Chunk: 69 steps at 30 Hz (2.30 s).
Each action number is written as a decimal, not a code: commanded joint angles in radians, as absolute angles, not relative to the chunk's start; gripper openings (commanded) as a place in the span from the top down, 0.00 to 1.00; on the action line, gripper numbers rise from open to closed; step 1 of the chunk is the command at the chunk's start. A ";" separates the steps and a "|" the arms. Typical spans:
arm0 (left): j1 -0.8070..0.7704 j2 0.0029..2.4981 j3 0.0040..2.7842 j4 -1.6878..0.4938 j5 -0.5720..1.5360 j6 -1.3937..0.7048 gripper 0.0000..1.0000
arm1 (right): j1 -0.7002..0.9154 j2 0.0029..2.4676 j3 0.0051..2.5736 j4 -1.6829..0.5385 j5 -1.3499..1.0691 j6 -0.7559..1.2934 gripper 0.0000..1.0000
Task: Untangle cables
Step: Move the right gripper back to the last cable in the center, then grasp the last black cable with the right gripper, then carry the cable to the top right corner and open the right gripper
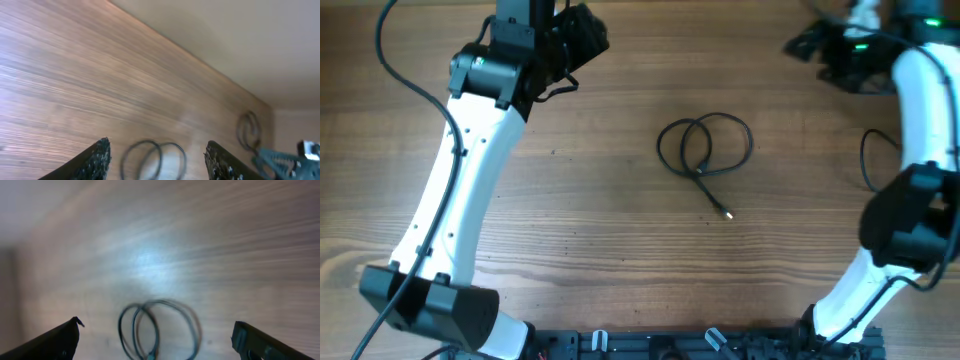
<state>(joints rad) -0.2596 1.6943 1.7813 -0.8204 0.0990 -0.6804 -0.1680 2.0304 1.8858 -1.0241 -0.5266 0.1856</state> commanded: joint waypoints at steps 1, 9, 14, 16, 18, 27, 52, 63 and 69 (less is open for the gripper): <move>-0.200 1.709 1.786 -0.831 0.032 -0.655 0.37 | -0.031 2.037 1.856 -1.042 -0.326 0.098 0.00; -0.084 1.709 1.786 -0.874 0.032 -0.655 0.35 | 0.225 2.038 1.768 -1.112 -0.313 -0.173 0.06; -0.059 1.709 1.786 -0.899 0.031 -0.654 0.33 | 0.338 2.038 1.667 -1.087 -0.307 -0.212 0.14; -0.056 1.709 1.786 -0.899 0.031 -0.654 0.32 | 0.368 2.038 1.642 -1.077 -0.286 -0.215 0.14; -0.054 1.709 1.786 -0.899 0.031 -0.654 0.31 | 0.398 2.038 1.602 -1.043 -0.249 -0.219 0.15; -0.054 1.710 1.786 -0.902 0.032 -0.654 0.29 | 0.455 2.038 1.465 -0.901 -0.123 -0.168 0.24; -0.054 1.717 1.786 -0.933 0.031 -0.654 0.25 | 0.464 2.038 1.295 -0.781 -0.127 -0.157 0.59; -0.054 1.717 1.786 -0.933 0.031 -0.654 0.23 | 0.448 2.025 1.386 -0.789 -0.031 -0.066 0.96; -0.054 1.717 1.786 -0.934 0.031 -0.654 0.23 | 0.357 2.008 1.690 -0.896 0.169 -0.018 0.96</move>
<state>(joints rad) -0.0631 1.7039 1.7813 -0.9340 0.0486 -0.6674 0.4168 2.0243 1.5352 -0.8829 0.0326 -0.0486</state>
